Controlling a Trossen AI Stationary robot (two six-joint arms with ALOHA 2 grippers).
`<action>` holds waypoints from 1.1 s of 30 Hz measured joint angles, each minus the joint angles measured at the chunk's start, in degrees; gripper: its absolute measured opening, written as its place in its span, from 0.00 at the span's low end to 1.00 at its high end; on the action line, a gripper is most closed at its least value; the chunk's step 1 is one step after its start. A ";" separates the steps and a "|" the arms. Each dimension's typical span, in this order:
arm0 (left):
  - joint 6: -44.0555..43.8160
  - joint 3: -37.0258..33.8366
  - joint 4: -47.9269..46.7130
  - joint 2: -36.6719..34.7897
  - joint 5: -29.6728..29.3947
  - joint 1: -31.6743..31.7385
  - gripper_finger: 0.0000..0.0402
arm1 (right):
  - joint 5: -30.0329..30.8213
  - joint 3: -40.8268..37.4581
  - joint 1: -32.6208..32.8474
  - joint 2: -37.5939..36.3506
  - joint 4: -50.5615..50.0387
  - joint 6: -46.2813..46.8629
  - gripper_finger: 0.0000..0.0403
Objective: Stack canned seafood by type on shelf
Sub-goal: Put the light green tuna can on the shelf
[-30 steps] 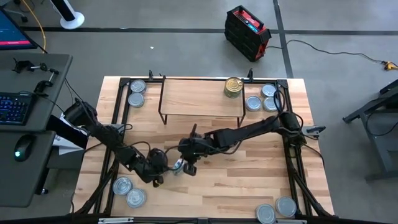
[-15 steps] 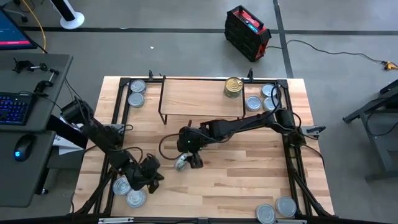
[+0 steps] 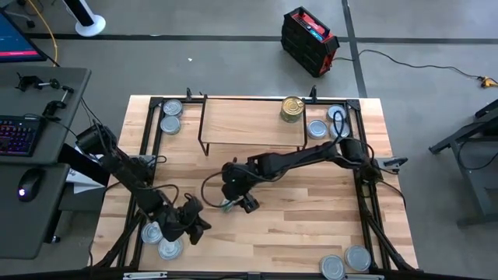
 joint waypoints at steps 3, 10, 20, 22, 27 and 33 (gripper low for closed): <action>-0.02 0.34 0.56 -0.01 -0.01 0.65 0.00 | 1.80 0.00 0.00 1.22 1.03 -1.89 0.70; 0.02 0.36 1.31 0.00 -0.01 1.09 0.00 | 0.00 -0.07 0.24 3.85 -0.20 -2.71 0.70; 5.84 0.36 1.20 -1.32 1.08 1.10 0.00 | 2.55 -0.07 2.16 4.97 2.32 -1.81 0.44; 7.79 0.36 0.25 -3.11 1.24 1.15 0.00 | 3.11 -0.07 2.61 5.05 2.28 0.02 0.34; 13.79 0.36 -4.28 -11.02 0.48 1.59 0.00 | 3.39 -0.17 3.40 1.74 -0.46 9.64 0.29; 22.85 0.36 -7.86 -20.82 -8.50 2.97 0.00 | 13.74 -0.15 3.33 -9.57 -8.05 14.18 0.29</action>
